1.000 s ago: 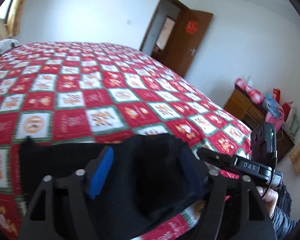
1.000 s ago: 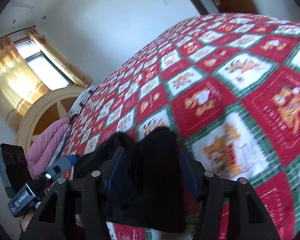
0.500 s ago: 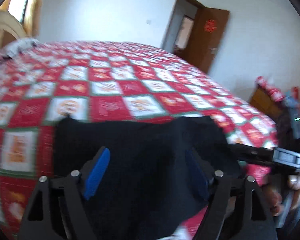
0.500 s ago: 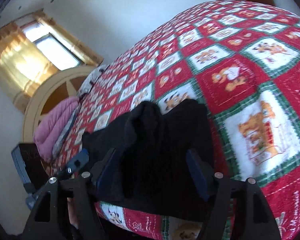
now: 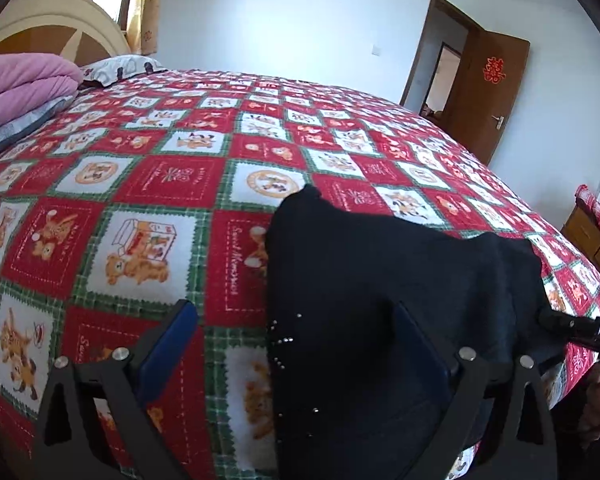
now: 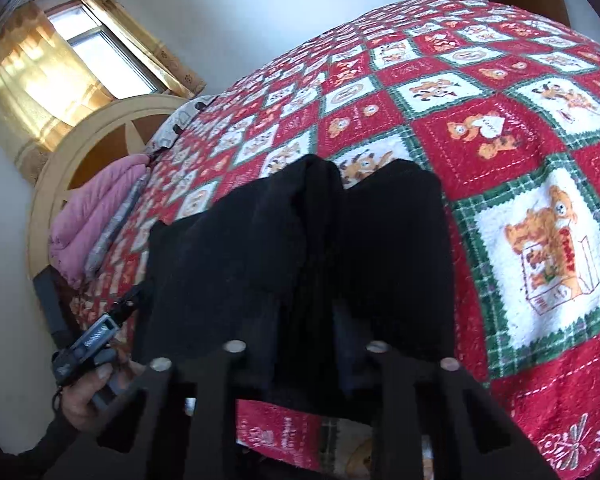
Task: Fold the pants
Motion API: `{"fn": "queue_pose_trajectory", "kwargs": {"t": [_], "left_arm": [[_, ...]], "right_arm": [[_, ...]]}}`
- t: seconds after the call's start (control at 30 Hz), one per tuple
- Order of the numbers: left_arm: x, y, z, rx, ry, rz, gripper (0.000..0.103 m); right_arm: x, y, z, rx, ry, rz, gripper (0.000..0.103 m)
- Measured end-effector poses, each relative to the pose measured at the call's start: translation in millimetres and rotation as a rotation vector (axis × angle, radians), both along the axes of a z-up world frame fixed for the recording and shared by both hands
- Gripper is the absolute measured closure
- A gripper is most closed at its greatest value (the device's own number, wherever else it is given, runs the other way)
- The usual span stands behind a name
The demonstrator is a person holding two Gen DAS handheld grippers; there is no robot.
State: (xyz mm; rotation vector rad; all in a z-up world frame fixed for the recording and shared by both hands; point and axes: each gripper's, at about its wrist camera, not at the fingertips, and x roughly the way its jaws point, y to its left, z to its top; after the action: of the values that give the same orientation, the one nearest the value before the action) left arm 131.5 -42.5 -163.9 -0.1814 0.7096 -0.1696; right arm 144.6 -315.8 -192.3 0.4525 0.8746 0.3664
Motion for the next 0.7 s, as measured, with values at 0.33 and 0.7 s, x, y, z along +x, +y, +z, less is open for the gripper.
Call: {"fn": "queue_pose_trajectory", "kwargs": {"t": [0.33,0.7], "left_arm": [[-1.8,-0.6,-1.0,0.024,-0.004,-0.006,0.002],[-0.4,-6.6,-13.9,0.072,-0.001,-0.027,0.000]], "right_arm": [[-30.5,6.4,54.3,-0.069,-0.187,0.001,0.085],[-28.8,-49.6,9.9,-0.186,-0.016,-0.224,0.080]]}}
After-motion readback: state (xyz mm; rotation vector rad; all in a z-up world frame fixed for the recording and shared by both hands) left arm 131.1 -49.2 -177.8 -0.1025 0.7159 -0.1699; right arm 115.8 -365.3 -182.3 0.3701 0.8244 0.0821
